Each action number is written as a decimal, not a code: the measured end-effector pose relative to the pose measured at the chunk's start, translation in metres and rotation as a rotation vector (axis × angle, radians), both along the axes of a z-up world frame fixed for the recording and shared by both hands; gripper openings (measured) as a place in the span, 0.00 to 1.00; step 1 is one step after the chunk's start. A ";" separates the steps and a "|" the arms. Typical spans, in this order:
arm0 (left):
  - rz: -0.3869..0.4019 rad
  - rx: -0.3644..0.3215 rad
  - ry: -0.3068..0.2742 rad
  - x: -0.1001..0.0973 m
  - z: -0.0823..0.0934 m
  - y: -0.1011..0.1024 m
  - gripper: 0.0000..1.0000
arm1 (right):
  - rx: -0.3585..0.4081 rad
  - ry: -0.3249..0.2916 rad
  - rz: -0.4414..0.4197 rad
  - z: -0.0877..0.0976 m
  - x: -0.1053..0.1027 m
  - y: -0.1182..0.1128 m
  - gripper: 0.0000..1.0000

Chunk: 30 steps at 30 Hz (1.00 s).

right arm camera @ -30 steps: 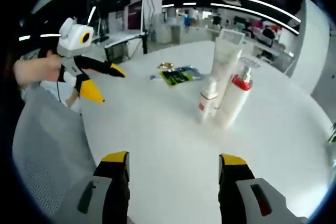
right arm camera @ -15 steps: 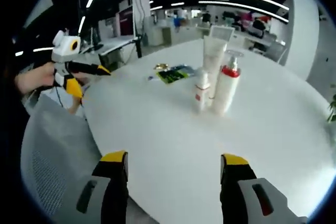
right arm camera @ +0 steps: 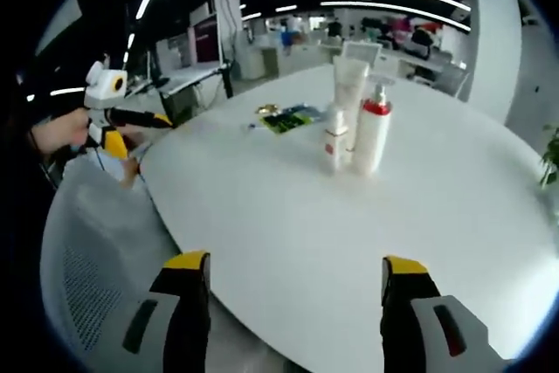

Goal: Arrange the skincare products in the storage area until every visible bottle or jar stands upright without overlapping.

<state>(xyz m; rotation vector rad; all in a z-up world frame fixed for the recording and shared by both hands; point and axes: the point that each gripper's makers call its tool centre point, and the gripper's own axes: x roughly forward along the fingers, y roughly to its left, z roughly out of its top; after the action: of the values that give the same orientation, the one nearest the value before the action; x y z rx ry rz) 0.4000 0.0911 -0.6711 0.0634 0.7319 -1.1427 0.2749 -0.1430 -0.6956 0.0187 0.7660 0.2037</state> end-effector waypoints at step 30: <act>-0.004 -0.002 0.034 0.007 -0.011 -0.009 0.99 | 0.056 -0.008 -0.021 0.001 0.009 0.002 0.99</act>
<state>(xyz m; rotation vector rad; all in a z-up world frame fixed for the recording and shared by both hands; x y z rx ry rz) 0.4066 0.0825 -0.6821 0.0440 0.7607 -1.1509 0.2840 -0.1406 -0.6945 0.0791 0.7515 0.2057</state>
